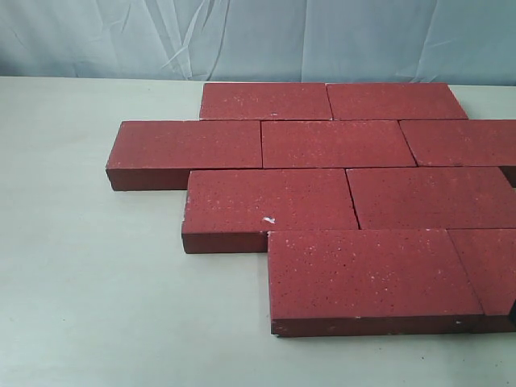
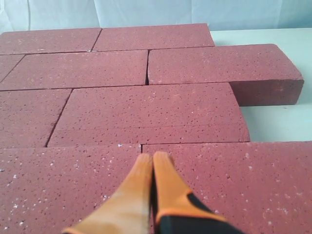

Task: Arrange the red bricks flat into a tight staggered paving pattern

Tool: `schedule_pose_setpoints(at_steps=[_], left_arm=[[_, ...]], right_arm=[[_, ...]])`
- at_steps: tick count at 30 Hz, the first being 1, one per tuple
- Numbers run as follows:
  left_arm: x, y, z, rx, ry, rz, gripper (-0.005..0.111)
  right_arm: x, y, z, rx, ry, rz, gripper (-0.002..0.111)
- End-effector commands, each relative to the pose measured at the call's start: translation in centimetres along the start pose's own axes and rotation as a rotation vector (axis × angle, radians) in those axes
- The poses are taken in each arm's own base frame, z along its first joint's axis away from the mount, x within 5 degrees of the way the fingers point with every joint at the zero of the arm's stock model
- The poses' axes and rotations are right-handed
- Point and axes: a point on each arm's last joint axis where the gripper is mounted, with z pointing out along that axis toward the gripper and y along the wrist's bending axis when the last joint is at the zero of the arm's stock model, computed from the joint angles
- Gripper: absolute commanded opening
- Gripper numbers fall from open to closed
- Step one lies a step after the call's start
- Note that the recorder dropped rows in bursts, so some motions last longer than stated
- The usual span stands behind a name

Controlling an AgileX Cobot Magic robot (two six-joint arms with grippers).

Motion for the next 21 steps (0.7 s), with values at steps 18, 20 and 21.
schedule_pose_setpoints(at_steps=[18,20,21], left_arm=[[12.0,0.3,3.1,-0.14,0.029,-0.022,0.0],[13.0,0.2,3.6,-0.138,-0.012,-0.018,0.0],[13.5,0.1,3.8,-0.137,-0.038,-0.018,0.0]], right_arm=[[-0.1,0.0,0.0,0.003,-0.018,0.002,-0.001],[-0.1,0.0,0.0,0.003,-0.018,0.002,-0.001],[-0.1,0.0,0.0,0.003,-0.018,0.002,-0.001]])
